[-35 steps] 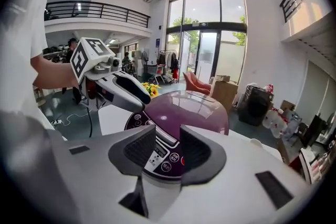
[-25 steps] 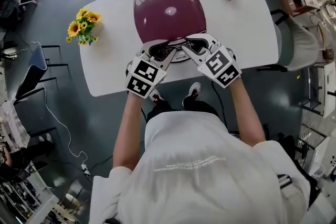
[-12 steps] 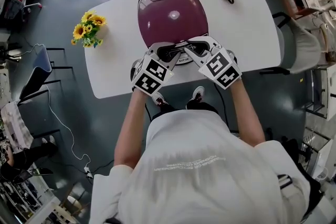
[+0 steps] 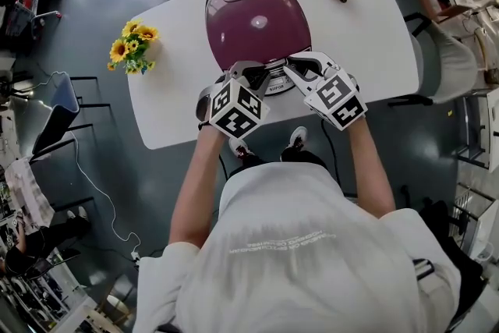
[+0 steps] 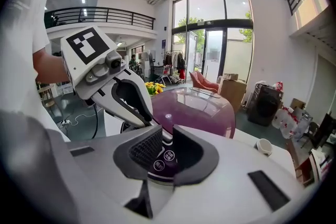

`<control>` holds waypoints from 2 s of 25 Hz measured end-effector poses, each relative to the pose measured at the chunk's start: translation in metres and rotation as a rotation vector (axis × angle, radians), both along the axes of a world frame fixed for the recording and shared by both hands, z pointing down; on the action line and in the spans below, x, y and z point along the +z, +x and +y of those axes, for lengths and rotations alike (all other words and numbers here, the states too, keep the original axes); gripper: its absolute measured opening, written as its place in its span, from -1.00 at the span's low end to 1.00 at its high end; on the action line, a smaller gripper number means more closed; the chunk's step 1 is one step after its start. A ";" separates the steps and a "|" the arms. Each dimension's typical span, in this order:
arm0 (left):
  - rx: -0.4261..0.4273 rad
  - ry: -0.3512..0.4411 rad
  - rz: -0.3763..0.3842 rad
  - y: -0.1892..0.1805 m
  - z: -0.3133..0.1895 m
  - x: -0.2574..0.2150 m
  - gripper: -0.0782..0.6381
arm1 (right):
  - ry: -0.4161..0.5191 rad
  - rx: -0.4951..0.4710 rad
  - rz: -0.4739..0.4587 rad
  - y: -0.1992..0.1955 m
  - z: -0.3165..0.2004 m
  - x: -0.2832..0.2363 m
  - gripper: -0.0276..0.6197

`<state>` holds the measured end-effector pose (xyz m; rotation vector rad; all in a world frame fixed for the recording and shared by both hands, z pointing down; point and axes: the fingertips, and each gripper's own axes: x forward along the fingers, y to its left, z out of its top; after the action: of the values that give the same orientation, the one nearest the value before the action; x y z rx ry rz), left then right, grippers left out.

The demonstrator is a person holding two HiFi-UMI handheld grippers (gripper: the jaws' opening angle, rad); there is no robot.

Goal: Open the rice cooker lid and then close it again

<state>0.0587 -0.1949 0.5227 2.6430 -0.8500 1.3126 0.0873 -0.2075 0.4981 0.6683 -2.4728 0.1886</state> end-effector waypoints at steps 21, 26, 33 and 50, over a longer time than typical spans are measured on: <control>-0.046 -0.044 0.056 -0.002 0.000 0.001 -0.64 | 0.017 0.092 -0.003 0.020 -0.004 -0.001 -0.68; -0.047 -0.051 0.059 -0.005 -0.004 -0.002 -0.64 | 0.001 0.104 -0.003 0.019 -0.006 0.000 -0.68; -0.040 -0.047 0.061 -0.006 -0.006 0.002 -0.64 | 0.017 0.117 -0.001 0.020 -0.008 -0.003 -0.68; -0.281 0.125 0.556 -0.073 -0.035 -0.061 -0.63 | 0.160 0.224 -0.142 0.015 -0.041 -0.083 -0.68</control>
<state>-0.0142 -0.2304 0.4622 2.6303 -1.1665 0.4358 0.1025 -0.2487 0.4155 1.0335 -2.5635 0.1268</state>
